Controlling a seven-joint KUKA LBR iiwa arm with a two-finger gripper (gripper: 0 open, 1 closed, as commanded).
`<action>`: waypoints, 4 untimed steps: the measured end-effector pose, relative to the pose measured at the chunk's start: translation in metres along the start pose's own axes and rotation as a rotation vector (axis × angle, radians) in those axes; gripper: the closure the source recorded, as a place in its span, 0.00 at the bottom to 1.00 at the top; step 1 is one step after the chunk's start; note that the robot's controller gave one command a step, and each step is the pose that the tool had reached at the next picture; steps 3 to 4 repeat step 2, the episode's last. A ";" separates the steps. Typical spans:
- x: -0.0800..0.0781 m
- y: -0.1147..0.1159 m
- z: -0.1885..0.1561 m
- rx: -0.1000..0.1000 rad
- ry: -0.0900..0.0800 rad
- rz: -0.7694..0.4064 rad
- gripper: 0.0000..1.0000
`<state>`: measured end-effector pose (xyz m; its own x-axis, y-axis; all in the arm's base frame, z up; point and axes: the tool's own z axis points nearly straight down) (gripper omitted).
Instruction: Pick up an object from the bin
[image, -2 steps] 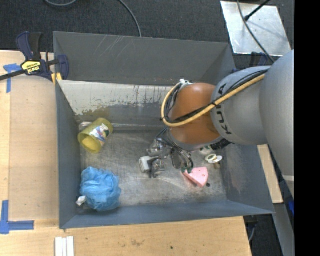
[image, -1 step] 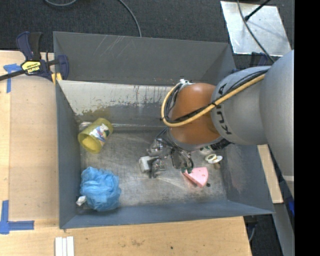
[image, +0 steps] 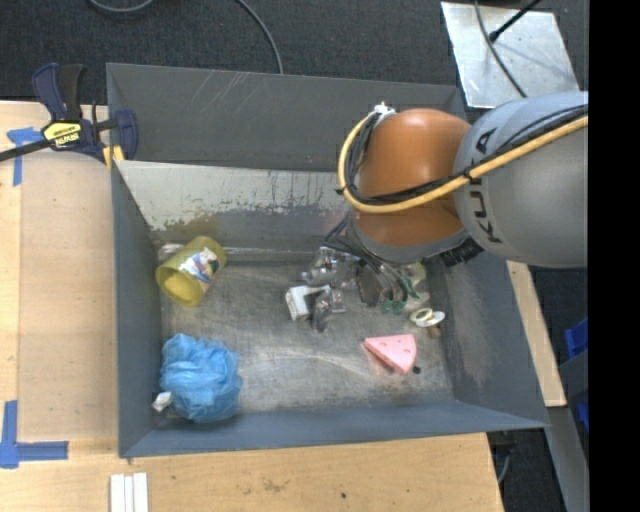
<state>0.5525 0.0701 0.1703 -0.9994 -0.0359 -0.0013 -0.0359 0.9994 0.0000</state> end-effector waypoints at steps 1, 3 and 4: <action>0.000 0.000 0.000 0.000 0.000 0.000 1.00; 0.009 -0.002 -0.111 0.000 -0.001 -0.036 1.00; 0.009 -0.002 -0.111 0.000 -0.001 -0.036 1.00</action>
Offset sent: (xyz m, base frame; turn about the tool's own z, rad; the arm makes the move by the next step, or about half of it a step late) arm -0.0101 -0.0023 0.1101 -0.0365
